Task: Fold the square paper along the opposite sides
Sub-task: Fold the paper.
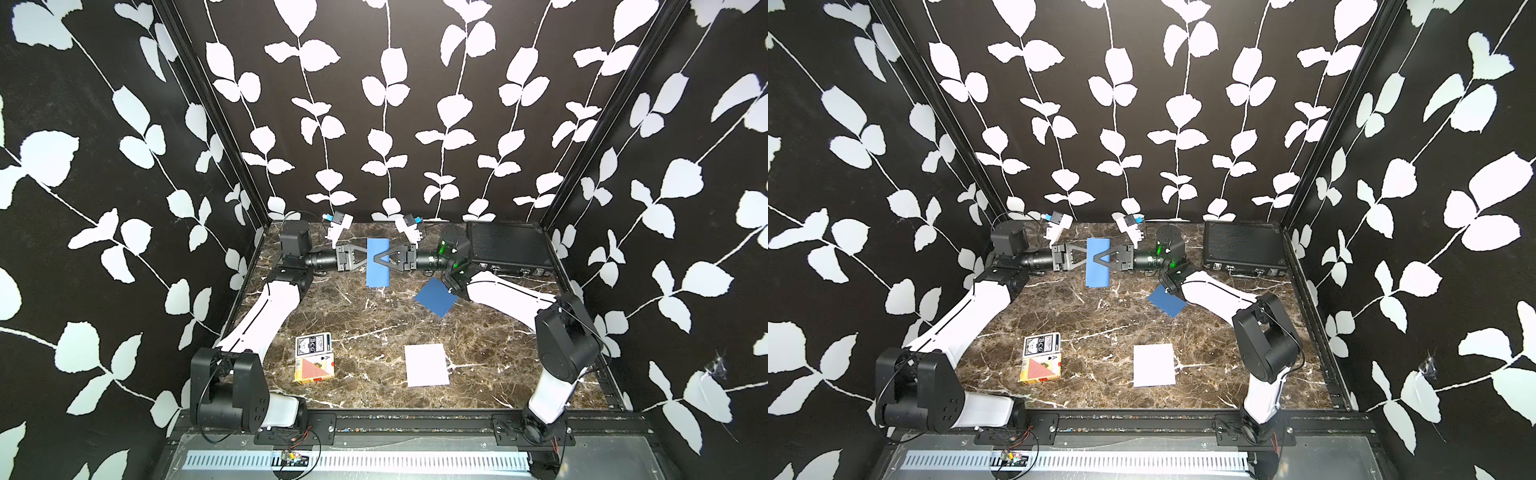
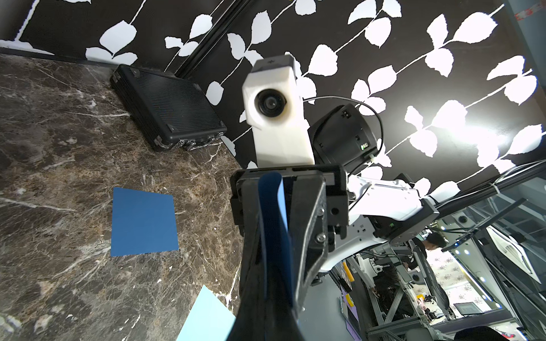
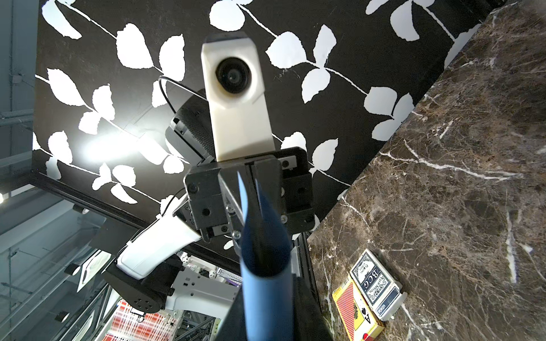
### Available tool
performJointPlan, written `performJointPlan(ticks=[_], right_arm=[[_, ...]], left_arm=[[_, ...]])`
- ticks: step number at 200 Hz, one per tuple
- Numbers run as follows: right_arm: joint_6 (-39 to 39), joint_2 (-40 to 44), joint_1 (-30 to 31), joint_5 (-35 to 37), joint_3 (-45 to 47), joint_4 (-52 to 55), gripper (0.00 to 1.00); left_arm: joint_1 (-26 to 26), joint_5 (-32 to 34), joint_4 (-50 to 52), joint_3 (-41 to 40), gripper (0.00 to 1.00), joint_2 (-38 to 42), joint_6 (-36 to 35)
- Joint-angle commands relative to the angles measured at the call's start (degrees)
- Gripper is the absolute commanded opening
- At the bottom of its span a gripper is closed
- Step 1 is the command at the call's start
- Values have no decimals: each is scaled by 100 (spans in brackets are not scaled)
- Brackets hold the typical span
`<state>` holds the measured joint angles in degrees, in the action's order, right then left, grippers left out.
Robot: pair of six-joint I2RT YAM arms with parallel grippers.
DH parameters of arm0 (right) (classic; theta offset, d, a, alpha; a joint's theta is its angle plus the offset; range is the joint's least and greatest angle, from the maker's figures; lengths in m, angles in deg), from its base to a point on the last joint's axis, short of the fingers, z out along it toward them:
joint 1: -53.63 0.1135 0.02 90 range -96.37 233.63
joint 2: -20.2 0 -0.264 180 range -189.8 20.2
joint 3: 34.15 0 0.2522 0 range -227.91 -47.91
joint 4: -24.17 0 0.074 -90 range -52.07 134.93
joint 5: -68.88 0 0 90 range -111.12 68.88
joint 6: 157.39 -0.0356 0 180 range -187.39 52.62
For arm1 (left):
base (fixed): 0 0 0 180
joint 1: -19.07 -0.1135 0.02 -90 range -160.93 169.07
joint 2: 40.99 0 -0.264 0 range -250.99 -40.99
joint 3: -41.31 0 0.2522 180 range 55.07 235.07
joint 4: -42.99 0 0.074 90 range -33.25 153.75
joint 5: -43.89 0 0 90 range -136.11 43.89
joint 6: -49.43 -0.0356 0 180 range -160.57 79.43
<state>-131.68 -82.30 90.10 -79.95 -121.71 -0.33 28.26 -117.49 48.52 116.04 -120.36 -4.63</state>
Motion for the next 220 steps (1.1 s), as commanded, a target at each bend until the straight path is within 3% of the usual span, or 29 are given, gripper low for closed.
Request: performJointPlan(ticks=[1,112,165,220], right_arm=[[31,90,71,-247,-279,-429,23],[-170,-5,-1,-377,-258,-724,23],[-170,75,-43,-436,-170,-736,36],[-170,163,-39,-437,92,-813,39]], left_arm=[[15,38,45,-15,0,150,-114],[19,73,128,-11,0,119,-193],[21,106,158,3,0,103,-228],[17,106,148,16,0,95,-213]])
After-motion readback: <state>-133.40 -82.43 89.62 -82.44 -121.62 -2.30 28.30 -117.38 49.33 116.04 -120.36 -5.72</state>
